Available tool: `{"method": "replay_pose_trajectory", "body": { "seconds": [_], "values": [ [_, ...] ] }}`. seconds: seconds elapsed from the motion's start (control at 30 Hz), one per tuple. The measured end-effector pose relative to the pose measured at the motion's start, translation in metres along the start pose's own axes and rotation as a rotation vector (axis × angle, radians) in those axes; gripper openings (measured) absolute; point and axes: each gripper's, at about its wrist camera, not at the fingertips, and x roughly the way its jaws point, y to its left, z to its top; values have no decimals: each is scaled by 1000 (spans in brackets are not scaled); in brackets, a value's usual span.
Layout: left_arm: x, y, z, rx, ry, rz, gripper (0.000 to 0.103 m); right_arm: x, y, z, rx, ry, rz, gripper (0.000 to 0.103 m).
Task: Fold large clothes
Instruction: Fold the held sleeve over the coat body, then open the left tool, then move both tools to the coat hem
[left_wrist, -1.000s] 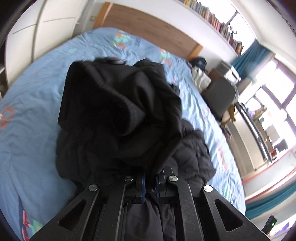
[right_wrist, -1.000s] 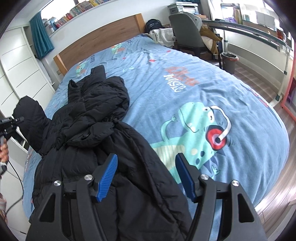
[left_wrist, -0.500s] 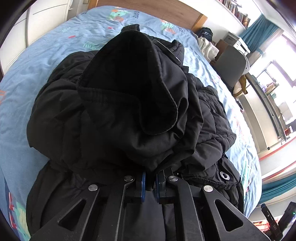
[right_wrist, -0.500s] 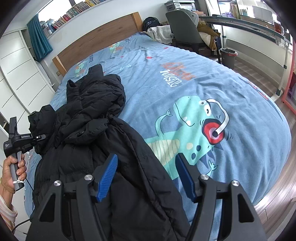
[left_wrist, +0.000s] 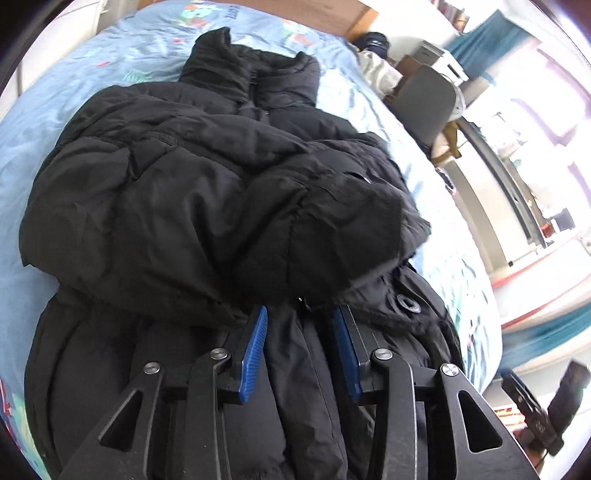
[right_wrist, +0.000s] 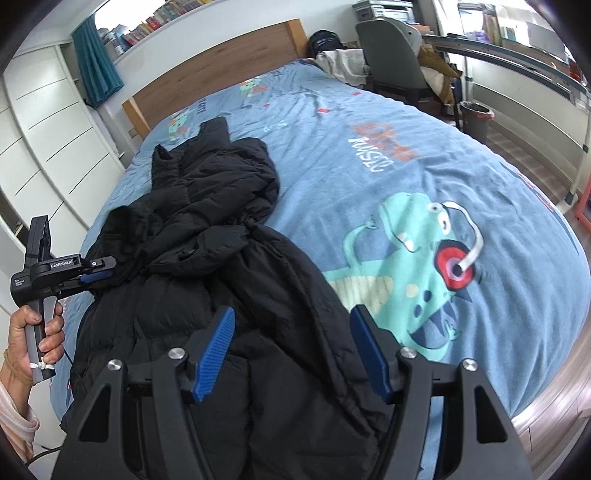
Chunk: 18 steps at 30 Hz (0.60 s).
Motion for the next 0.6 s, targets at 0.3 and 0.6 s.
{"method": "replay_pose_trajectory", "body": {
  "seconds": [0.3, 0.6],
  "values": [
    [-49, 53, 2, -58, -131, 133, 51, 37, 90, 31, -195, 19, 104, 64],
    [-51, 109, 27, -139, -179, 235, 51, 90, 220, 80, -411, -11, 224, 64]
  ]
}}
